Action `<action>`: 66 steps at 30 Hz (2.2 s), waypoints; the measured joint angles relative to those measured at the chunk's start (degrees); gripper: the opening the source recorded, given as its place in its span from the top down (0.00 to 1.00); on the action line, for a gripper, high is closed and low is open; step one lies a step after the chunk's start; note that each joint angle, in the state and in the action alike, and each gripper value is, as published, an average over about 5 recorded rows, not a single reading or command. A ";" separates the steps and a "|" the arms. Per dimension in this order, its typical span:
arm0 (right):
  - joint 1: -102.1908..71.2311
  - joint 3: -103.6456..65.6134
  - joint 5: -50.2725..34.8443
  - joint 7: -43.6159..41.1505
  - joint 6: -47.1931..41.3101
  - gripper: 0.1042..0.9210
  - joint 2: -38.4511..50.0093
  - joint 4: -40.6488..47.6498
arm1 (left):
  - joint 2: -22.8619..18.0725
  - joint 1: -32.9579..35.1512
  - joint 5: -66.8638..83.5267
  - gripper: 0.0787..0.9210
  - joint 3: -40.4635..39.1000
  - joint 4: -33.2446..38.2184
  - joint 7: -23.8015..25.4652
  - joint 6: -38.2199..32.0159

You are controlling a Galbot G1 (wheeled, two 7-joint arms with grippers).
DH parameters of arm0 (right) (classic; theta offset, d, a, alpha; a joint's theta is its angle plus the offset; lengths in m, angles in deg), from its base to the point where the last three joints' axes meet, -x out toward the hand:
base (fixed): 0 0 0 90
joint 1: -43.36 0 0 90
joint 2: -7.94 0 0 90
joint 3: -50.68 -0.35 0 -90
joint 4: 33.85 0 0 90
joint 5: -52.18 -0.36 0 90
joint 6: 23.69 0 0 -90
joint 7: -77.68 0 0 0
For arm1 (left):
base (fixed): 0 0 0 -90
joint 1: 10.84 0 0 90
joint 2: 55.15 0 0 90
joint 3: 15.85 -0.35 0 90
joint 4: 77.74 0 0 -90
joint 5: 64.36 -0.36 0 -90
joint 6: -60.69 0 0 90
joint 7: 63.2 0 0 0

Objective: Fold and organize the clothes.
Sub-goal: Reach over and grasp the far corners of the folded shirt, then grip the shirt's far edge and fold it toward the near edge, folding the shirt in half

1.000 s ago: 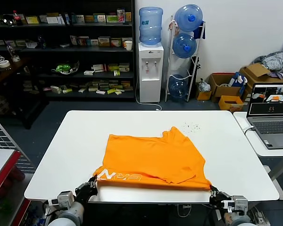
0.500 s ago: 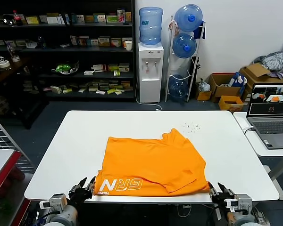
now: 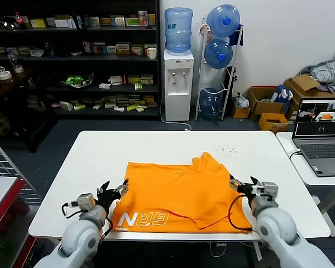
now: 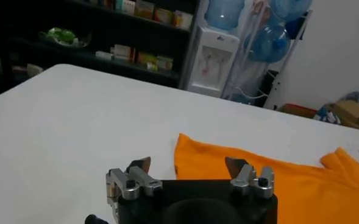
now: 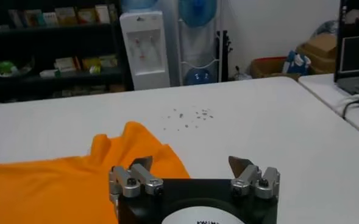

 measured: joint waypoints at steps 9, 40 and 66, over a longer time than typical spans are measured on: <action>12.36 5.93 0.52 -2.77 -0.62 0.12 -5.68 13.55 | -4.42 -12.89 -1.58 0.12 -5.01 -16.17 4.70 -1.08; 23.00 10.66 1.46 -8.73 -3.95 0.54 -11.66 31.27 | -6.33 -25.91 -2.83 0.22 -12.78 -32.23 6.11 3.77; 20.51 10.07 0.63 -10.32 -0.08 0.98 -9.45 26.86 | -6.29 -24.28 -2.92 0.98 -12.01 -30.46 6.45 1.91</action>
